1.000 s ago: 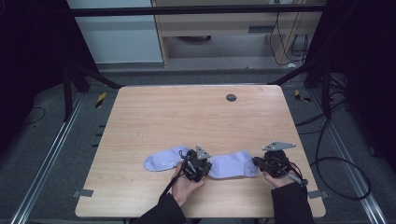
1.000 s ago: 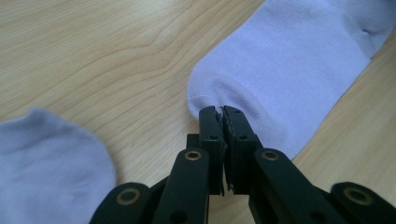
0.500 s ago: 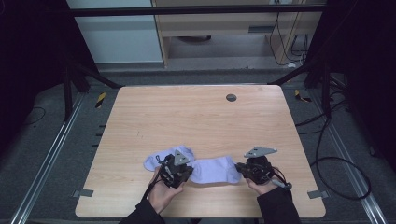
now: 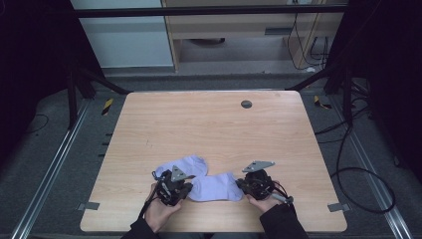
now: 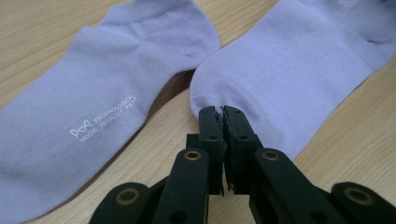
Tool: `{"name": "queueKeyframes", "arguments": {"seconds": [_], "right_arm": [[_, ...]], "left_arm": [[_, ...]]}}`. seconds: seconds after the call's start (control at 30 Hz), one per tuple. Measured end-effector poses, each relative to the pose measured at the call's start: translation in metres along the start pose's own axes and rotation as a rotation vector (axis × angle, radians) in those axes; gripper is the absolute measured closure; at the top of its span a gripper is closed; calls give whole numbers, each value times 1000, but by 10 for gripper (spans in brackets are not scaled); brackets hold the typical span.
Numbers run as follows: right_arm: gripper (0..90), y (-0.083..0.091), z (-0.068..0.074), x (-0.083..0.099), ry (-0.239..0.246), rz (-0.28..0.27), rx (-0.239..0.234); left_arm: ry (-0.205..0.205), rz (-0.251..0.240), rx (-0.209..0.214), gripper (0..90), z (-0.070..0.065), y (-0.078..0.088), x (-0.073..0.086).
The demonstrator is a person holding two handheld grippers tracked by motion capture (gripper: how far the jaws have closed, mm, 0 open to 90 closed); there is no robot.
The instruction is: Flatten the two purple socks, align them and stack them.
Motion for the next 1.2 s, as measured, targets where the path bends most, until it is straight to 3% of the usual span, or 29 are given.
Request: {"name": "queueKeyframes", "arguments": {"seconds": [0.27,0.4,0.63,0.9,1.2], "right_arm": [[834,-8,-6,4,3,13,14],[797,-9,-9,5,0,13,28],[749,-4,-10,-1,-1,-30,23],[724,5,-12,-15,-13,-89,26],[692,9,-9,-39,-38,-132,10]], "left_arm": [[9,8,3,841,-1,-3,6],[5,13,-6,782,0,-3,8],[11,-36,-33,663,6,10,3],[51,-93,-104,634,37,37,0],[144,-106,-178,602,87,54,18]]}}
Point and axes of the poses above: each handheld gripper's, and its own axes: y roughly backward along the jaws, x roughly out of its underside, z roughly to its left, the point moved 10 cm from there along -y, roughly forward along the jaws, and after that the axes turned 12 degrees about -y, right-handed, at the moved point
